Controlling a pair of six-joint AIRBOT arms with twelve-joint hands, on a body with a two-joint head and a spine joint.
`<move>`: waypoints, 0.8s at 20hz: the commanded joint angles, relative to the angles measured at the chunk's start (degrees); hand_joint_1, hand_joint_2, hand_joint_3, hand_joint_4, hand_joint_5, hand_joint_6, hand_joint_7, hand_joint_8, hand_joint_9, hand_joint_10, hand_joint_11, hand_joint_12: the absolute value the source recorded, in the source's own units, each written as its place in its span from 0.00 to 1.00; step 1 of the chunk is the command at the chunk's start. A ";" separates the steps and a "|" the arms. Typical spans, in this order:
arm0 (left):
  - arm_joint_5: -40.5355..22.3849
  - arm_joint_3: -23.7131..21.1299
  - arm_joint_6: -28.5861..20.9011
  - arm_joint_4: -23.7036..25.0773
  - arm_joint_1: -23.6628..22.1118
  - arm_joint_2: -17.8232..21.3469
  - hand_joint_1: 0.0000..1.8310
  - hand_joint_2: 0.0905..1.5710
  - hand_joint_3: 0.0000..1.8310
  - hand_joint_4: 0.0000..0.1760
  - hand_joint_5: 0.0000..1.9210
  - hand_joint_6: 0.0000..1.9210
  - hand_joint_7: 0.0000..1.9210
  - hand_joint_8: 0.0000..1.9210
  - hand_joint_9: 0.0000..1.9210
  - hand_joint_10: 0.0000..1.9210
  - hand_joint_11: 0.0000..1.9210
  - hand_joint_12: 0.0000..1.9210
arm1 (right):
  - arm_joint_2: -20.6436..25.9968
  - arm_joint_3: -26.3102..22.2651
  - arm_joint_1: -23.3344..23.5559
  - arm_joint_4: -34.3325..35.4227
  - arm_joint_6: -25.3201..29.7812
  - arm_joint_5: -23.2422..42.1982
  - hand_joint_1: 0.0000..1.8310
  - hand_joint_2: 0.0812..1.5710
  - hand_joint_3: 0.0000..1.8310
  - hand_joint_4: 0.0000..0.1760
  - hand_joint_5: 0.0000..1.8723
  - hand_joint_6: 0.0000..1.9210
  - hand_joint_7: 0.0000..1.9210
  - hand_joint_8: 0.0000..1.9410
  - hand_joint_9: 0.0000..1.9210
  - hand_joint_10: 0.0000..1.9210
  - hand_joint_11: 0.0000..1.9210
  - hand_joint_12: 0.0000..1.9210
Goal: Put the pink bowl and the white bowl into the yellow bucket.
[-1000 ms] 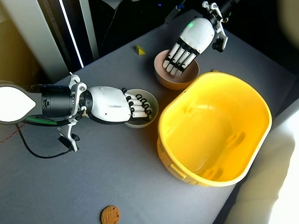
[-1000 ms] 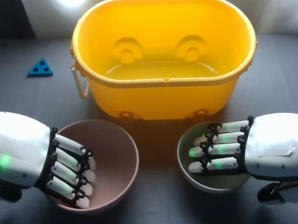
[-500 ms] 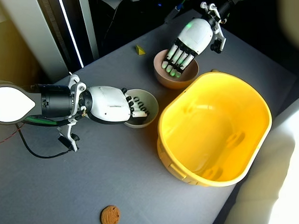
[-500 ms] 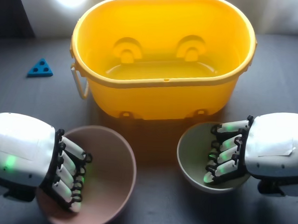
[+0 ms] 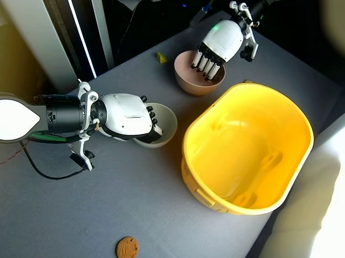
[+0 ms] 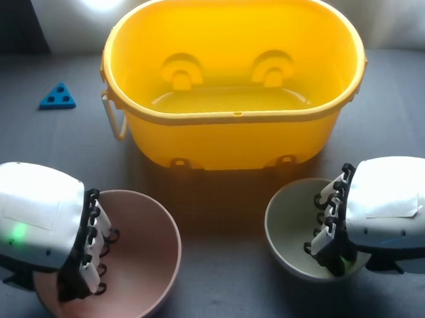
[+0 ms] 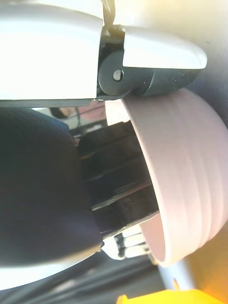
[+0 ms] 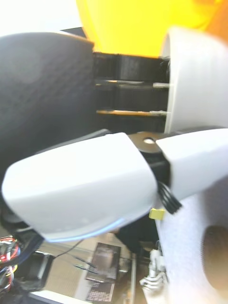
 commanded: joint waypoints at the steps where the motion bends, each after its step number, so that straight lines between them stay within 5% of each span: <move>1: -2.02 -0.20 0.39 -1.77 0.30 0.43 0.75 0.70 0.00 0.00 0.47 0.44 0.51 0.64 0.45 0.60 0.39 0.56 | 0.55 0.01 -0.06 0.44 -0.01 2.86 0.81 0.70 0.00 0.00 0.45 0.55 0.48 0.48 0.49 0.53 0.38 0.84; 3: -2.66 -0.18 0.27 -2.40 -0.04 0.54 0.75 0.71 0.00 0.00 0.44 0.48 0.50 0.70 0.45 0.57 0.38 0.56 | 0.88 0.07 -0.05 -0.58 0.00 5.25 0.81 0.71 0.00 0.00 0.43 0.57 0.48 0.50 0.47 0.55 0.35 0.86; 4: -3.14 -0.18 0.09 -3.13 -0.36 0.71 0.75 0.70 0.00 0.00 0.44 0.54 0.54 0.57 0.46 0.55 0.37 0.53 | 1.19 0.37 -0.01 -1.23 0.50 8.26 0.81 0.72 0.00 0.00 0.43 0.58 0.47 0.51 0.47 0.56 0.34 0.87; 6: -3.91 -0.20 -0.29 -4.08 -0.82 0.95 0.75 0.68 0.00 0.00 0.47 0.53 0.56 0.51 0.49 0.52 0.39 0.51 | 1.29 1.33 0.67 -2.50 3.37 11.02 0.81 0.72 0.00 0.00 0.42 0.57 0.47 0.50 0.47 0.58 0.34 0.88; 8: -5.20 -0.21 -0.75 -4.91 -1.47 1.17 0.75 0.70 0.00 0.00 0.45 0.53 0.52 0.61 0.46 0.56 0.38 0.51 | 1.29 2.51 1.87 -2.65 5.38 12.05 0.81 0.72 0.00 0.00 0.43 0.58 0.47 0.50 0.45 0.58 0.35 0.87; 14: -8.69 -0.65 -2.19 -7.68 -3.34 2.23 0.75 0.70 0.00 0.00 0.45 0.51 0.53 0.61 0.45 0.56 0.38 0.51 | 2.23 4.97 7.39 -5.87 12.92 15.92 0.81 0.71 0.00 0.00 0.44 0.59 0.48 0.48 0.47 0.55 0.35 0.85; 16: -9.90 -0.74 -2.84 -8.03 -4.02 2.51 0.75 0.70 0.00 0.00 0.46 0.52 0.54 0.58 0.46 0.56 0.39 0.50 | 2.62 5.02 8.64 -6.08 14.50 16.54 0.82 0.66 0.00 0.00 0.55 0.45 0.57 0.35 0.54 0.45 0.42 0.80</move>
